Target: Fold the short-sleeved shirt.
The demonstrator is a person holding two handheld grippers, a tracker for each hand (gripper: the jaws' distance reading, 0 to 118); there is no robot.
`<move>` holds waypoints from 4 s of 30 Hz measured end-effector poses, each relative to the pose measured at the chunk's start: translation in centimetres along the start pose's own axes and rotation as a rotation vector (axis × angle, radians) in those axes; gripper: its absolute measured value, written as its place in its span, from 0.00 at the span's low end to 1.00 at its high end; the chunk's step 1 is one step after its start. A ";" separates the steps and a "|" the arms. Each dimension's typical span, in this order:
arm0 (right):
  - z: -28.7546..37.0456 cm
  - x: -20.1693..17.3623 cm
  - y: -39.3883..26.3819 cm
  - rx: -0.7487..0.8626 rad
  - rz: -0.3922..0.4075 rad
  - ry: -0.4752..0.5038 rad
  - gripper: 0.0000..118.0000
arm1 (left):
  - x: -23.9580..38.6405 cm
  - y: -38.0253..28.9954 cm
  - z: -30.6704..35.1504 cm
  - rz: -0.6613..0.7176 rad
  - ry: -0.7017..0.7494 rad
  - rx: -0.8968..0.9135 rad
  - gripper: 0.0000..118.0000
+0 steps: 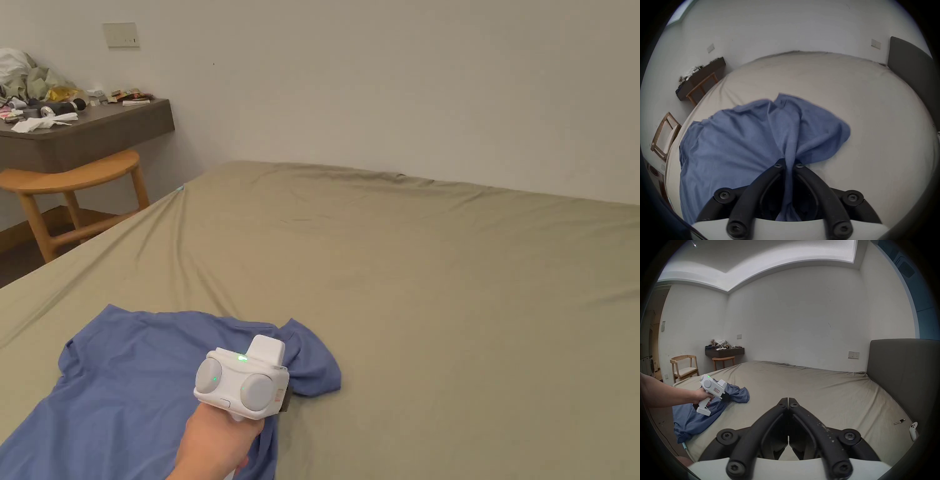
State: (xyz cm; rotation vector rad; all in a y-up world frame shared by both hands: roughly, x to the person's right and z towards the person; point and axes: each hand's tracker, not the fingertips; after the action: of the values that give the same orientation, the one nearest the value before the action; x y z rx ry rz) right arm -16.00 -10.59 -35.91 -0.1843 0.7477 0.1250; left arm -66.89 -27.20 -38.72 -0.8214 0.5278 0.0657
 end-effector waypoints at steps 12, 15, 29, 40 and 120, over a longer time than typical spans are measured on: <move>10.4 5.4 1.2 0.066 -0.078 -0.079 0.02 | 18.7 2.0 11.5 -0.187 -0.269 0.123 0.05; 13.9 7.5 0.9 0.065 -0.084 -0.126 0.02 | 27.9 0.7 14.8 -0.271 -0.396 0.129 0.05; 25.5 13.6 -1.9 0.032 -0.125 -0.338 0.02 | 58.4 -14.7 28.2 -0.611 -0.860 0.109 0.05; 27.6 12.4 0.6 0.127 -0.119 -0.332 0.07 | 38.4 -7.1 35.8 -0.176 -0.847 0.549 0.98; -0.5 11.8 1.5 -0.163 -0.104 0.010 0.70 | 5.2 -13.3 18.8 0.180 -0.224 0.189 0.02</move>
State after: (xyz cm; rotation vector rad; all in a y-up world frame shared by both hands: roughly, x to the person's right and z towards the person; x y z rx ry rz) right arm -8.07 -8.69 -44.54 -0.3790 0.7369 0.0862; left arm -51.01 -23.73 -21.57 -0.5714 0.3883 0.2668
